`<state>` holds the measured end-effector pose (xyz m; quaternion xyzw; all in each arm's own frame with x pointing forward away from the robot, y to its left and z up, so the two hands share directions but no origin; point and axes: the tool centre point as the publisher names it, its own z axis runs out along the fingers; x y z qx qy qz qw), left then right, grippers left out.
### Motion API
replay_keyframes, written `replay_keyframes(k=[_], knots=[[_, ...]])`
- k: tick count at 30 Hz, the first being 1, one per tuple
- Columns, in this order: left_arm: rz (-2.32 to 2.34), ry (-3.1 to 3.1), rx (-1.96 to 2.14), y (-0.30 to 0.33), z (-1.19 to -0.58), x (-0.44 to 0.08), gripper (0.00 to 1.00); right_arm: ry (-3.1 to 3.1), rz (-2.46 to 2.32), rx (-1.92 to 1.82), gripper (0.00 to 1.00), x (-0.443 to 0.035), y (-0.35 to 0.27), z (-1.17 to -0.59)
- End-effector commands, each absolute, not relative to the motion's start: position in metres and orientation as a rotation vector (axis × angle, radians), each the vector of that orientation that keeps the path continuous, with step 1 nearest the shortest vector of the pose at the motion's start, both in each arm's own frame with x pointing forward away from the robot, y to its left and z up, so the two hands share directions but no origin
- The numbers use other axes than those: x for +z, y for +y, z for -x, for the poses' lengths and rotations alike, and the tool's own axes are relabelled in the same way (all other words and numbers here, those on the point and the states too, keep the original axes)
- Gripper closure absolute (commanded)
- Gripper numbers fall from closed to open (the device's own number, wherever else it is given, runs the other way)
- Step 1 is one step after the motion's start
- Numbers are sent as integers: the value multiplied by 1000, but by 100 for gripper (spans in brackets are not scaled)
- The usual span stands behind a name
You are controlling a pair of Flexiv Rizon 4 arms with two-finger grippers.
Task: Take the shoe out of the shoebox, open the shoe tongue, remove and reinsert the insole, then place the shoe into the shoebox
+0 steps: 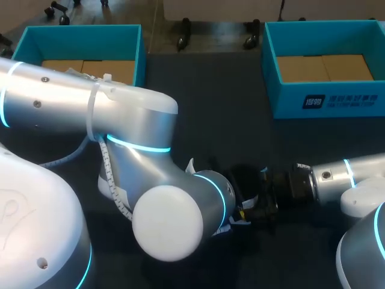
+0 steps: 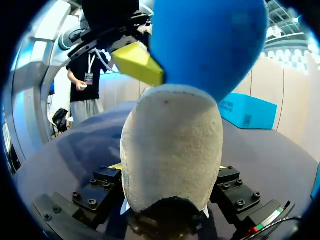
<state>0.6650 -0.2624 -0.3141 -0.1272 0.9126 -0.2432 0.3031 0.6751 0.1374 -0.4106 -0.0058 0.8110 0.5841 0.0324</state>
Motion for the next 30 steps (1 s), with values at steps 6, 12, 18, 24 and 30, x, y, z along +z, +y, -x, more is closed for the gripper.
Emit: replay_keyframes(k=[6, 12, 18, 24, 30], knots=[[312, 2436, -671, -255, -665, -317, 71, 2502, 18, 1793, 100, -414, 140, -675], [293, 2466, -697, -251, -669, -320, 74, 2502, 18, 1793, 100, -414, 140, -675], [273, 2480, -710, -252, -671, -320, 74, 2502, 18, 1793, 100, -414, 140, -675], [253, 2489, -707, -257, -670, -321, 74, 2502, 18, 1793, 100, -414, 140, -675], [249, 2505, -694, -261, -671, -325, 82, 2502, 18, 1793, 100, -414, 140, -675]])
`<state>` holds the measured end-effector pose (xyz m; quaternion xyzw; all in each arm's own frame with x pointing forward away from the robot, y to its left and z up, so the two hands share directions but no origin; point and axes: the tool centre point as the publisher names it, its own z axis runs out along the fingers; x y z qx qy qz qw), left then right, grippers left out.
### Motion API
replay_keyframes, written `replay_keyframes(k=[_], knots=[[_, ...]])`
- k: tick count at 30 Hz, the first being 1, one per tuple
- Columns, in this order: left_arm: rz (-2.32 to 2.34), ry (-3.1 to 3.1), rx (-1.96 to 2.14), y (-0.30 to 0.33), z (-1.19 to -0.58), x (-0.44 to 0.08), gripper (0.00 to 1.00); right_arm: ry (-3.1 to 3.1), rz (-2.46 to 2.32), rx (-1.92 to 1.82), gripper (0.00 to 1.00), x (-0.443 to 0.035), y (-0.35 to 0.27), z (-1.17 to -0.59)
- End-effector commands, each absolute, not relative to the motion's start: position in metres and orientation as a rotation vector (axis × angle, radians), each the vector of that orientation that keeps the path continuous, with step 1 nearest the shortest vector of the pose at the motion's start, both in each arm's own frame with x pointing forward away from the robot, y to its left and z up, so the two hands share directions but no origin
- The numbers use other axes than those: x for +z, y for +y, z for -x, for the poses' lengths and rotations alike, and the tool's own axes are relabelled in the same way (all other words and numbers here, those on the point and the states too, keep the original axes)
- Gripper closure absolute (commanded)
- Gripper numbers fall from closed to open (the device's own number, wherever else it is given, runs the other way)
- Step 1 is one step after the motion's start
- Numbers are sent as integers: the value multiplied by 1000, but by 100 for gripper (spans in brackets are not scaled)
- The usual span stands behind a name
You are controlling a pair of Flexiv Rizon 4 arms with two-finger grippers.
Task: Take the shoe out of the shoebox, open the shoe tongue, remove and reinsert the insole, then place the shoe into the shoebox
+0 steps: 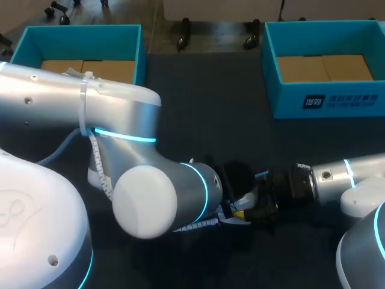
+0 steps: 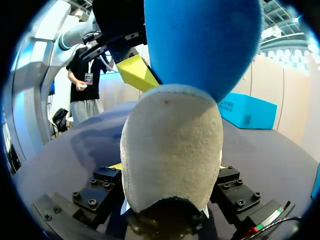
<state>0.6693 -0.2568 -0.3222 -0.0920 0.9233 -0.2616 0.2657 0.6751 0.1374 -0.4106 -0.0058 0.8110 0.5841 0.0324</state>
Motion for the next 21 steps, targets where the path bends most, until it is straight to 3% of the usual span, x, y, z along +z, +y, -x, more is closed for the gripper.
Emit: replay_keyframes(k=[1, 2, 21], knots=[[250, 2509, -688, -262, -671, -326, 91, 2502, 18, 1793, 100, -414, 140, -675], [249, 2511, -681, -264, -671, -327, 100, 2502, 18, 1793, 100, -414, 140, -675], [202, 2680, -757, -291, -680, -290, 100, 2502, 18, 1793, 100, -414, 140, -675]])
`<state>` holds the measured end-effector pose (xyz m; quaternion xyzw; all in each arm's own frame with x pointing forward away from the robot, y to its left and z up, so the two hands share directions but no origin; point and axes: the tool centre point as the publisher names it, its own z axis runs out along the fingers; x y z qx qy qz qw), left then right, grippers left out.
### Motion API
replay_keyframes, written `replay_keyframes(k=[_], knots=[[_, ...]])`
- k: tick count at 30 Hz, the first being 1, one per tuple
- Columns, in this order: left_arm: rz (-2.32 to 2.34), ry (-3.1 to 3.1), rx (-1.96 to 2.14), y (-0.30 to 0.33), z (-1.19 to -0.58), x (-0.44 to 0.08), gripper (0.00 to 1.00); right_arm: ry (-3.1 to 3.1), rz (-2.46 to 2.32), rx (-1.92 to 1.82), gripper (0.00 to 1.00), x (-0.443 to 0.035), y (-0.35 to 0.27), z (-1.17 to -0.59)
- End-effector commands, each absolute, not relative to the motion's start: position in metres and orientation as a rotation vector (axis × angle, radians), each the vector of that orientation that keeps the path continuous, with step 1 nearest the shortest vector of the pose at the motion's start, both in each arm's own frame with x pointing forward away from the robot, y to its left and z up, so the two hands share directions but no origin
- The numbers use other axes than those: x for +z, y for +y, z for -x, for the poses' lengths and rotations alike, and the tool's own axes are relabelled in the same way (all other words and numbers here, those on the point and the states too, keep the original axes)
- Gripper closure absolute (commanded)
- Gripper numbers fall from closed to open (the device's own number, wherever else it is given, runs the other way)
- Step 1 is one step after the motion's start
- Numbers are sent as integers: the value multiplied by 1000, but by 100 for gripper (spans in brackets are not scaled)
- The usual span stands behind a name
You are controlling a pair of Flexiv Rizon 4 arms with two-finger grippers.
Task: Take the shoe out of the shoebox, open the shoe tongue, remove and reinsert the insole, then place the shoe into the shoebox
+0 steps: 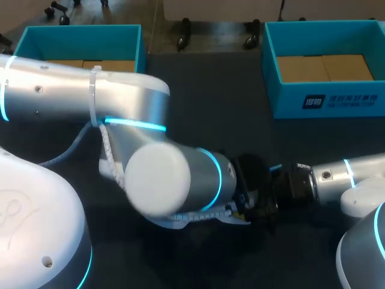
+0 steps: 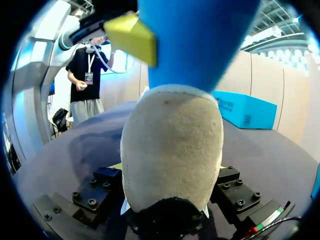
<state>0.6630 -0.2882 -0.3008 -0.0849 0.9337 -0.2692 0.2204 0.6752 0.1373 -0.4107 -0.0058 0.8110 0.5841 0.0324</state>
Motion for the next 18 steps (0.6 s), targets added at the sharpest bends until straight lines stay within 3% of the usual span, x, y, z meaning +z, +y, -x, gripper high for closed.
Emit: replay_keyframes(k=[1, 18], knots=[[204, 2697, -764, -294, -683, -287, 100, 2502, 18, 1793, 100, -414, 140, -675], [39, 2873, -967, -339, -693, -220, 100, 2502, 18, 1793, 100, -414, 140, -675]])
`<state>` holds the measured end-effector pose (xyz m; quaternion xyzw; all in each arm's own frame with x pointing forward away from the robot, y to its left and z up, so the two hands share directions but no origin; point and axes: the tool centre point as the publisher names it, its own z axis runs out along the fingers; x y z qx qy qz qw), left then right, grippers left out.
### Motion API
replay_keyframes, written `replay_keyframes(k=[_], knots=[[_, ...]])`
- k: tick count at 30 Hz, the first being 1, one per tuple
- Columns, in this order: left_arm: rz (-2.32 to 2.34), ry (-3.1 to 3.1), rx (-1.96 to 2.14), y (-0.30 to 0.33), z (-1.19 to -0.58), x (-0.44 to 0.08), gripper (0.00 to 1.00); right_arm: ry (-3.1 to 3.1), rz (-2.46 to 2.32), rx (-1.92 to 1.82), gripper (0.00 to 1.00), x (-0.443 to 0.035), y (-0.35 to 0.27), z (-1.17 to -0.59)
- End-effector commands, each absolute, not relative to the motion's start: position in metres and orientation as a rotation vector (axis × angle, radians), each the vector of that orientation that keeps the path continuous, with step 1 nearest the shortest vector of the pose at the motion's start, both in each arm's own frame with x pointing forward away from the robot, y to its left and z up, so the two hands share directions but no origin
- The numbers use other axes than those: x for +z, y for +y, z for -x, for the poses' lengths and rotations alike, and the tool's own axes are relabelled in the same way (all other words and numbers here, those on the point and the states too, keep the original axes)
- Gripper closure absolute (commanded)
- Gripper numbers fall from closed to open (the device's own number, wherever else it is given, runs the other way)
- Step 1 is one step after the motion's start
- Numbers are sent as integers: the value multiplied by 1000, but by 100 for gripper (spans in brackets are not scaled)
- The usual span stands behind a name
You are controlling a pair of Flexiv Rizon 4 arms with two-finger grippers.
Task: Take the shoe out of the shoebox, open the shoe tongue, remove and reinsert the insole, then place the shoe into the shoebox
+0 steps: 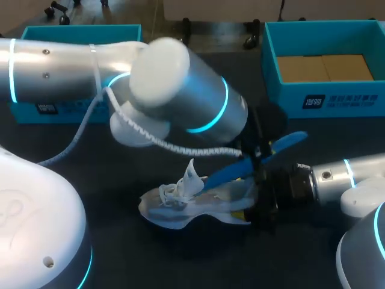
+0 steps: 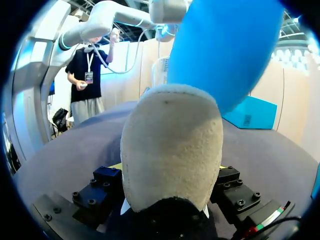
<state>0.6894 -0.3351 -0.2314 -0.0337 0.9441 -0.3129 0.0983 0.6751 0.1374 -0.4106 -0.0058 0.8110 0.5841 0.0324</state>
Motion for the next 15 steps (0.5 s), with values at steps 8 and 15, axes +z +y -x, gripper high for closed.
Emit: replay_keyframes(k=[8, 15], knots=[[-73, 2910, -1098, -358, -691, -177, 100, 2502, 18, 1793, 100, -414, 140, -675], [-174, 2874, -1298, -359, -688, -128, 100, 2502, 18, 1793, 100, -414, 140, -675]])
